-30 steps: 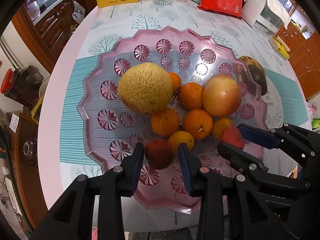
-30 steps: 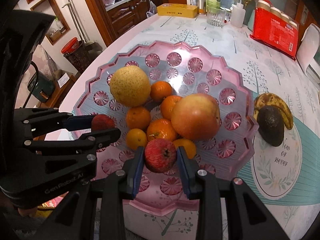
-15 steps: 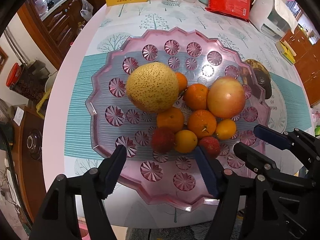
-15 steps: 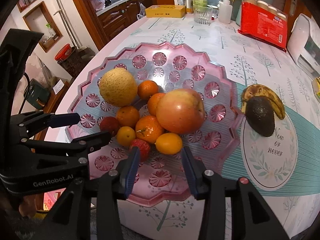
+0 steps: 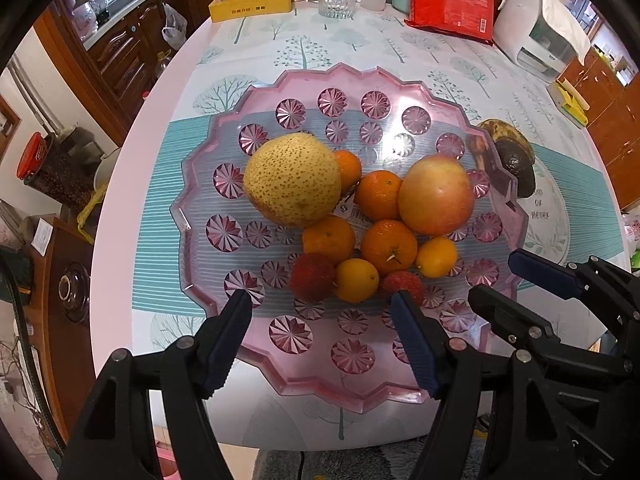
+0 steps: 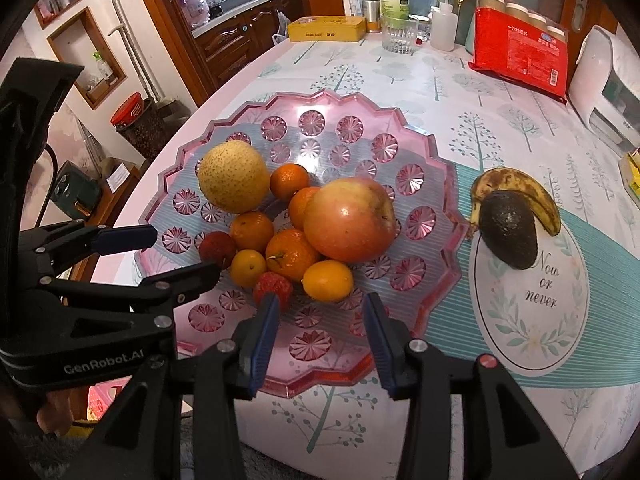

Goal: Organize fruits
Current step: 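Withdraw both open tools from the bowl toward the banana and avocado, then grasp the banana with the left tool while the right tool grasps the avocado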

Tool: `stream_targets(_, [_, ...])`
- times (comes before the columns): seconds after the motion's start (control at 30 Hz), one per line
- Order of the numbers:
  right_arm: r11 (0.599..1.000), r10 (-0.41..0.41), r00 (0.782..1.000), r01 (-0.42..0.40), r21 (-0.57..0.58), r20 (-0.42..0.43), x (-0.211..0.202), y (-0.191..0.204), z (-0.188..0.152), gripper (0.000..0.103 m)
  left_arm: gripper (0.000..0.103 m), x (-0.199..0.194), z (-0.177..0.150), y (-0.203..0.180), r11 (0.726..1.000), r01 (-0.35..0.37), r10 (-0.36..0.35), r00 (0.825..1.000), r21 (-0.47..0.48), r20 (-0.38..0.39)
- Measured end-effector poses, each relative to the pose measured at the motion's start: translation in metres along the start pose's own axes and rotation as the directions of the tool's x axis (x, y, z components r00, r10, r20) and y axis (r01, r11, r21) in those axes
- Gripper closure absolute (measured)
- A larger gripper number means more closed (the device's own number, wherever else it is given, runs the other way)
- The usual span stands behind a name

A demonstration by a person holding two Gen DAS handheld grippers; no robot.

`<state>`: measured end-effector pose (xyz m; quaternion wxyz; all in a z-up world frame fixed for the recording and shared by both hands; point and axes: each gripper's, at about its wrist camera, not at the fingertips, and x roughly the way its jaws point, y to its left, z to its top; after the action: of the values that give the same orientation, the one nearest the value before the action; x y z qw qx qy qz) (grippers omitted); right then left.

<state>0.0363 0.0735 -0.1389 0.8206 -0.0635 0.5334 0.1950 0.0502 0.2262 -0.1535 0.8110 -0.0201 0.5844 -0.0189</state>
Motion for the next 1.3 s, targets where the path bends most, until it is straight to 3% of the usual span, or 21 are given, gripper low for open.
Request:
stream_targets(0.4, [0.999,-0.036,0.999,0.035,0.022,0.033,-0.019,-0.005,-0.008,0.059,0.028,-0.019,-0.003,-0.013,0.999,0.015,-0.017,0.999,0.029,0.049])
stream_targets(0.6, [0.992,-0.105,0.991,0.098,0.076,0.086,-0.041,-0.014,-0.012,0.059,0.025,-0.038,0.008,-0.020,0.997,0.035,-0.043,0.993,0.071,0.114])
stream_targets(0.8, [0.965,-0.203,0.969,0.175,0.194,0.137,-0.074,-0.044,-0.019,0.059,0.025,-0.055,0.029,-0.035,0.988,0.065,-0.088,0.983,0.138,0.164])
stream_targets(1.1, [0.923,-0.286,0.945,0.229,0.310,0.155,-0.111,-0.095,-0.027,0.059,0.024,-0.082,0.078,-0.086,0.949,0.073,-0.149,0.962,0.308,0.228])
stream_targets(1.17, [0.926,-0.282,0.946,0.225,0.304,0.161,-0.114,-0.102,-0.026,0.055,0.021,-0.087,0.090,-0.101,0.928,0.061,-0.156,0.960,0.369,0.234])
stream_targets(1.23, [0.930,-0.283,0.942,0.225,0.290,0.179,-0.117,-0.109,-0.023,0.041,0.019,-0.090,0.100,-0.113,0.905,0.047,-0.160,0.959,0.423,0.236])
stream_targets(1.3, [0.936,-0.288,0.937,0.233,0.265,0.195,-0.117,-0.113,-0.018,0.037,0.019,-0.090,0.110,-0.126,0.879,0.032,-0.160,0.960,0.475,0.232])
